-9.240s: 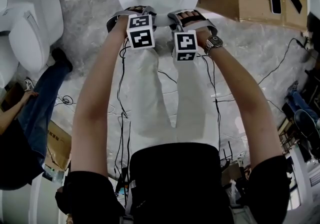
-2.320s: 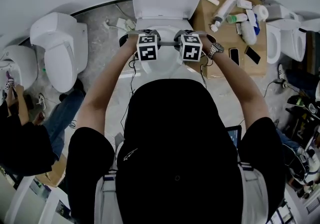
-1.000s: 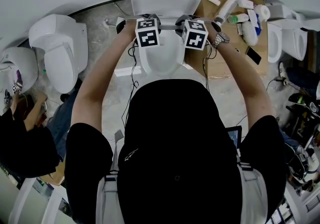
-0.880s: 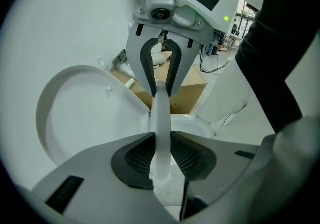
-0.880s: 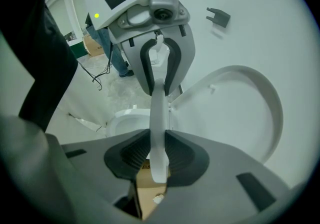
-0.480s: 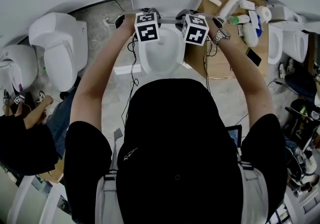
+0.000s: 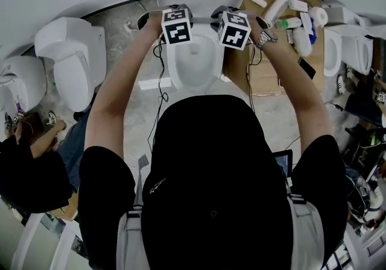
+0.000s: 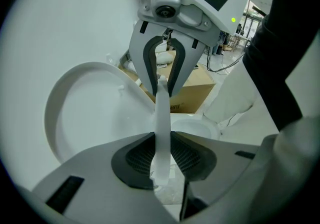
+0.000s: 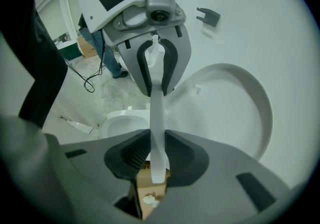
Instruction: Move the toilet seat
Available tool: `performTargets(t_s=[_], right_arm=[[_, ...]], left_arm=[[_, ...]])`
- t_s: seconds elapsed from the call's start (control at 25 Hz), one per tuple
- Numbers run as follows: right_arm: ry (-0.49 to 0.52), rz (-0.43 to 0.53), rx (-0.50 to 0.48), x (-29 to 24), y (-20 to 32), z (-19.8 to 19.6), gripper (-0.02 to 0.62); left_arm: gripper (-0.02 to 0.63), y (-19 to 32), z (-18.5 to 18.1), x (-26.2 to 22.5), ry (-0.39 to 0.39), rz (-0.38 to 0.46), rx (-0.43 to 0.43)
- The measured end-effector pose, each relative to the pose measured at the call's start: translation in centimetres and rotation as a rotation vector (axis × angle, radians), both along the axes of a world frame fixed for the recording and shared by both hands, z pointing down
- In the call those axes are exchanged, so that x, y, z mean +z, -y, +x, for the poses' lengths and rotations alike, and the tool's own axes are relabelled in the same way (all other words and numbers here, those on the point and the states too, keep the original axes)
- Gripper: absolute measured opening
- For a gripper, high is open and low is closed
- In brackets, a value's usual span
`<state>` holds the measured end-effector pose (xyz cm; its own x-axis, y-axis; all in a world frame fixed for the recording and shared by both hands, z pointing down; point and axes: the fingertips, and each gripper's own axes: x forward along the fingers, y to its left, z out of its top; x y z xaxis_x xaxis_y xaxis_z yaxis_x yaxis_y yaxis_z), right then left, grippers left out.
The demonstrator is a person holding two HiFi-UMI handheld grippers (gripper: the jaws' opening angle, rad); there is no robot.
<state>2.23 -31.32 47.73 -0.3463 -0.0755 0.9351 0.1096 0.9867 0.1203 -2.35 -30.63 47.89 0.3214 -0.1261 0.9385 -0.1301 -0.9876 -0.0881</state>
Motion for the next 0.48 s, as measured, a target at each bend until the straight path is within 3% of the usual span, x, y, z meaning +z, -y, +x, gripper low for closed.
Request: performTargets(t_s=[0.48], right_arm=[[-0.007,-0.004,0.028,-0.1,2.8,0.0,0.097]], left_arm=[[0.101,3.0,-0.2,0.0,0.012,-0.007,-0.015]])
